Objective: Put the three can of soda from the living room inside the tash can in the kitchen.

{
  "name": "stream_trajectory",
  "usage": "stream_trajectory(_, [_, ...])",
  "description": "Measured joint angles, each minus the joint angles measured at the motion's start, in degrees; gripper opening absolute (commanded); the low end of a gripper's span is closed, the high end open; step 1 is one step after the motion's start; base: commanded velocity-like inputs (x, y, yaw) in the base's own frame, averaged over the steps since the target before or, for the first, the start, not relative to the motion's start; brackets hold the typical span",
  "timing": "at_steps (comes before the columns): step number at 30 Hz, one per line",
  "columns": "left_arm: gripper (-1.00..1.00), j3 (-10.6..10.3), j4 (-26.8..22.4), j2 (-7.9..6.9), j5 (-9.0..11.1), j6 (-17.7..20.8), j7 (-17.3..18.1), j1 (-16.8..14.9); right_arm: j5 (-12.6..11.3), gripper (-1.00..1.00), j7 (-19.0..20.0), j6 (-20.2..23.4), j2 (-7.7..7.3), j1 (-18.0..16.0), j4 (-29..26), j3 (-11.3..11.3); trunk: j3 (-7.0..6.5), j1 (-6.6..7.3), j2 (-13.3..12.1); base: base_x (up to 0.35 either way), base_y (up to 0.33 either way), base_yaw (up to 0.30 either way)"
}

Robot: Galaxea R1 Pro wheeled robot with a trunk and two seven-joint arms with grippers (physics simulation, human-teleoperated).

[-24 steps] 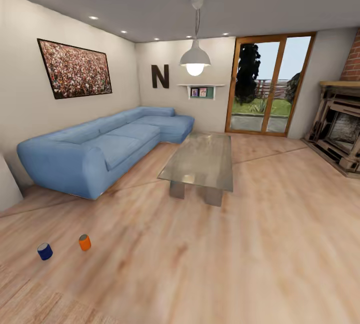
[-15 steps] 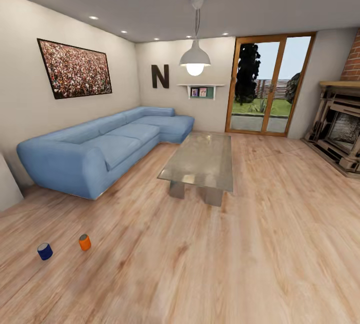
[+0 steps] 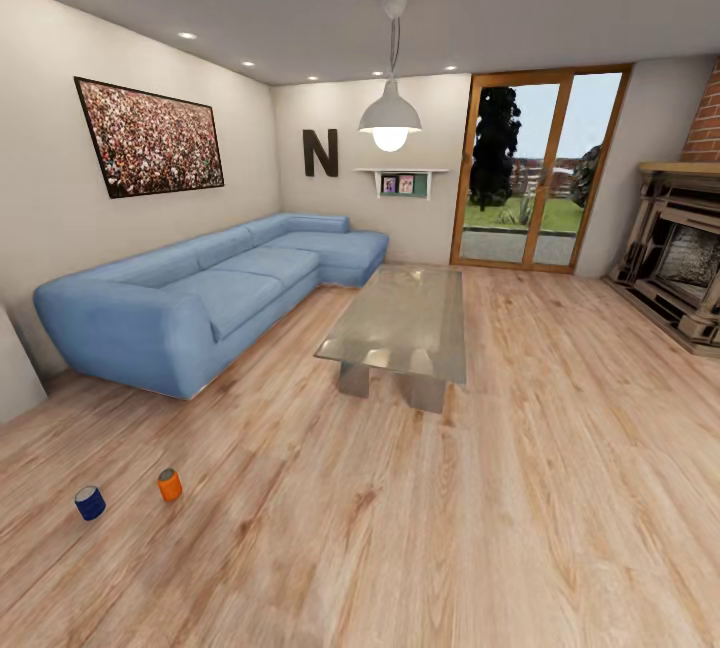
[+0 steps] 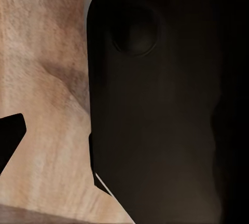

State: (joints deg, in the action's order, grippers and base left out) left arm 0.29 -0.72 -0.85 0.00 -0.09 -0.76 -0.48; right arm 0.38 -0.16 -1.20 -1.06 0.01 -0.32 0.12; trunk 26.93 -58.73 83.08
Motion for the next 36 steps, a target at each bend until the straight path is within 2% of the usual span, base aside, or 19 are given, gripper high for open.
stream_trajectory(3, [1.0,-0.1,-1.0,0.68,0.0,0.2,0.0,-0.4,-0.3,1.0,0.2,-1.0,-0.96,-0.1,-1.0,-0.2,0.0,0.0,0.0,0.0,0.0,0.0])
stream_trajectory(10, [1.0,-0.4,-3.2,1.04,-0.1,1.1,-0.1,-0.7,-0.5,1.0,2.3,-3.2,-3.21,-0.2,-3.2,-0.7,0.0,0.0,0.0,0.0,0.0,0.0])
stream_trajectory(11, [1.0,-0.5,-7.2,0.98,-0.2,2.0,-0.1,-0.7,-0.7,1.0,10.1,-5.6,-6.44,-0.2,-6.6,-0.9,0.01,0.0,0.0,0.0,0.0,0.0])
stream_trajectory(12, [1.0,-0.5,-15.2,0.97,-0.2,2.4,-0.1,-0.7,-0.8,1.0,11.3,-5.7,-7.15,-0.2,-14.7,-0.9,0.01,0.0,0.0,0.0,0.0,0.0])
stream_trajectory(13, [1.0,-0.5,-26.2,0.96,-0.3,2.8,-0.1,-0.7,-0.8,1.0,12.1,-5.7,-7.28,-0.2,-25.5,-1.0,0.01,0.0,0.0,0.0,0.0,0.0])
stream_trajectory(14, [1.0,-0.6,-39.3,0.96,-0.2,3.5,0.0,-0.7,-1.1,1.0,13.1,-5.7,-7.43,-0.3,-38.0,-1.1,-0.01,0.0,0.0,0.0,0.0,0.0])
stream_trajectory(15, [1.0,-0.7,-51.4,0.92,-0.2,4.0,0.1,-0.8,-1.1,1.0,13.8,-5.6,-7.41,-0.3,-44.7,-1.1,-0.02,0.0,0.0,0.0,0.0,0.0])
stream_trajectory(16, [1.0,-0.6,-51.9,0.92,-0.2,4.1,0.1,-0.8,-1.1,1.0,13.9,-5.6,-7.41,-0.3,-44.3,-1.2,0.0,0.0,0.0,0.0,0.0,0.0])
stream_trajectory(17, [1.0,-0.7,-55.7,0.83,-0.1,4.3,0.3,-0.9,-1.2,1.0,14.4,-5.5,-7.27,-0.7,-49.6,-1.1,-0.01,0.0,0.0,0.0,0.0,0.0])
stream_trajectory(19, [1.0,-0.8,-62.2,0.76,-0.2,4.2,0.4,-0.9,-1.4,1.0,14.8,-4.8,-7.14,-1.6,-56.2,-1.1,-0.02,0.0,0.0,0.0,0.0,0.0])
stream_trajectory(21, [1.0,-0.9,-66.3,0.73,-0.4,4.2,0.4,-1.0,-1.4,1.0,15.0,-3.0,-7.06,-2.2,-61.0,-1.0,-0.01,0.0,0.0,0.0,0.0,0.0])
stream_trajectory(24, [1.0,-1.2,-71.4,0.83,-0.5,4.1,0.4,-1.1,-1.5,1.0,15.4,2.4,-7.02,-2.8,-68.7,-1.0,0.0,0.0,0.0,0.0,0.0,0.0])
stream_trajectory(25, [1.0,-1.2,-71.4,0.83,-0.5,4.1,0.4,-1.1,-1.4,1.0,15.4,2.4,-7.02,-2.8,-68.9,-1.0,0.0,0.0,0.0,0.0,0.0,0.0])
stream_trajectory(26, [1.0,-1.7,-75.2,0.89,-0.6,4.1,0.4,-2.0,-1.8,1.0,15.7,7.6,-6.96,-3.6,-75.5,-0.9,-0.02,0.0,0.0,0.0,0.0,0.0])
stream_trajectory(28, [1.0,-2.3,-79.0,0.83,-0.6,4.3,0.6,-3.0,-2.9,1.0,15.8,11.2,-6.92,-4.5,-82.8,-0.7,-0.01,0.0,0.0,0.0,0.0,0.0])
stream_trajectory(29, [1.0,-2.5,-79.9,0.82,-0.6,4.4,0.7,-3.2,-3.4,1.0,15.9,12.0,-6.91,-5.0,-84.6,-0.6,0.0,0.0,0.0,0.0,0.0,0.0])
stream_trajectory(31, [1.0,-2.8,-82.8,0.75,-0.5,4.8,2.1,-4.1,-5.4,1.0,15.9,14.1,-6.72,-8.6,-87.9,-0.4,-0.01,0.0,0.0,0.0,0.0,0.0])
stream_trajectory(36, [1.0,-2.8,-84.5,0.8,-0.3,4.7,4.5,-4.5,-6.5,1.0,15.3,15.8,-5.93,-13.0,-88.9,-0.1,0.0,0.0,0.0,0.0,0.0,0.0])
